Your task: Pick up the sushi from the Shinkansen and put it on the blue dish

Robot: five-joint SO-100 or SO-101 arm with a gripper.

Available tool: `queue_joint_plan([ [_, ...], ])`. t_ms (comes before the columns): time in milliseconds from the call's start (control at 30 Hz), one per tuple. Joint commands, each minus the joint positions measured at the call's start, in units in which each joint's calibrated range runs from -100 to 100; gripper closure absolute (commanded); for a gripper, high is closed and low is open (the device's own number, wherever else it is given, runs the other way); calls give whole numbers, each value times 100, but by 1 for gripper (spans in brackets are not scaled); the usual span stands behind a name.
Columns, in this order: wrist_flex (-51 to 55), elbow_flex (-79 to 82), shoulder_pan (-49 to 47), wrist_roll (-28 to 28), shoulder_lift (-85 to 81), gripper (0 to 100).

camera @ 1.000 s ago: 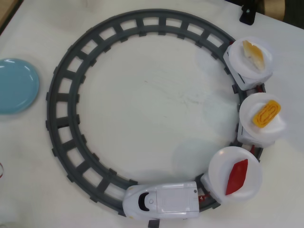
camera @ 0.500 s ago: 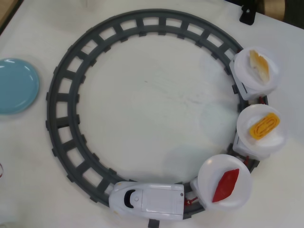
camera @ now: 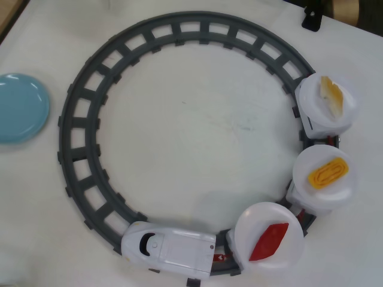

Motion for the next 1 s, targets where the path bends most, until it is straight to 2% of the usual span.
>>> queue_joint_plan([
  [0,-156,-1427,167,40,953,79],
  [233,532,-3501,264,370,2786,79],
  [533,2434,-4385,484,1128,4321,79],
  [733,3411,-4863,1857,1782,4511,79],
  [967,3742,-5007,4067,2776,4511,79],
])
